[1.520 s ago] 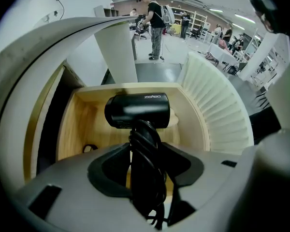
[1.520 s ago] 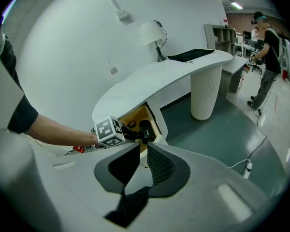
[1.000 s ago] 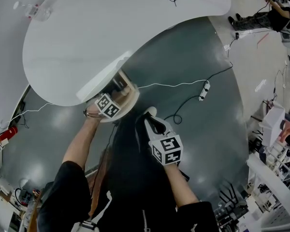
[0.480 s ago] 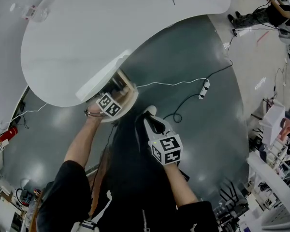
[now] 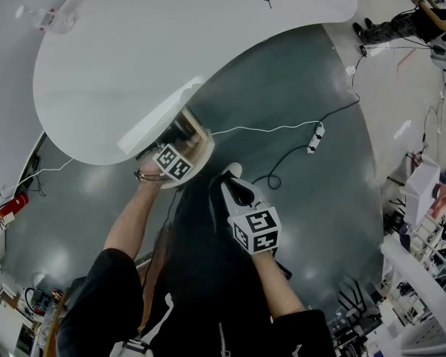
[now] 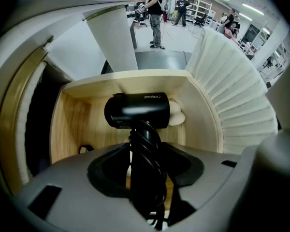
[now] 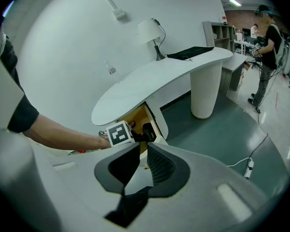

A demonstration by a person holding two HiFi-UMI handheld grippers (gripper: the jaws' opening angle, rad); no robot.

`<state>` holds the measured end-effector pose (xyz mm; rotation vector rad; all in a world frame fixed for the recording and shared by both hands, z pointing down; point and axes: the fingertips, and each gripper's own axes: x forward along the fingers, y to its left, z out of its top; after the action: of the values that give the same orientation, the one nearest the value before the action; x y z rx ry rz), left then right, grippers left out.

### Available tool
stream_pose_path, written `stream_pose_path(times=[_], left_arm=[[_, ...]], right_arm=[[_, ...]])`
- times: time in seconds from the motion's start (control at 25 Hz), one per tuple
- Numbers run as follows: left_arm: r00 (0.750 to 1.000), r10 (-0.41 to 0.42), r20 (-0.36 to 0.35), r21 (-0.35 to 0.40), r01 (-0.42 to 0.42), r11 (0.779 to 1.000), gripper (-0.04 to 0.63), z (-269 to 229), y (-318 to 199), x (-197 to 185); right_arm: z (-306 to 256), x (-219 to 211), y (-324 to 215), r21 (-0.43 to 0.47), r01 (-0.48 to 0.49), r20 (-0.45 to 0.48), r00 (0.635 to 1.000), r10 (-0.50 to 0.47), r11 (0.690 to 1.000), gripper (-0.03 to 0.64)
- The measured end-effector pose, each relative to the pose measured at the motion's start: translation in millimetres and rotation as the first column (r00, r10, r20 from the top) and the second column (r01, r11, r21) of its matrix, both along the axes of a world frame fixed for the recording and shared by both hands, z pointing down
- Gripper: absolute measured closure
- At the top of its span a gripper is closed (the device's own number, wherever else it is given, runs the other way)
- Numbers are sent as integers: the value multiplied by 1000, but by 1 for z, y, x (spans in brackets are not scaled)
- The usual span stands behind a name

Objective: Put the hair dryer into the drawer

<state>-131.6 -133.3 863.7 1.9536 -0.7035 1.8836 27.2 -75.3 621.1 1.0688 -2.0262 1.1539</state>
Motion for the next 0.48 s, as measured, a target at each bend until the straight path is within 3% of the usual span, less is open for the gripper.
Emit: stream_pose_path(times=[0.48], left_arm=[[1000, 9, 18, 15, -10, 1000, 391, 5, 1, 1]], right_arm=[[4, -5, -7, -3, 13, 5, 1000, -13, 1000, 581]])
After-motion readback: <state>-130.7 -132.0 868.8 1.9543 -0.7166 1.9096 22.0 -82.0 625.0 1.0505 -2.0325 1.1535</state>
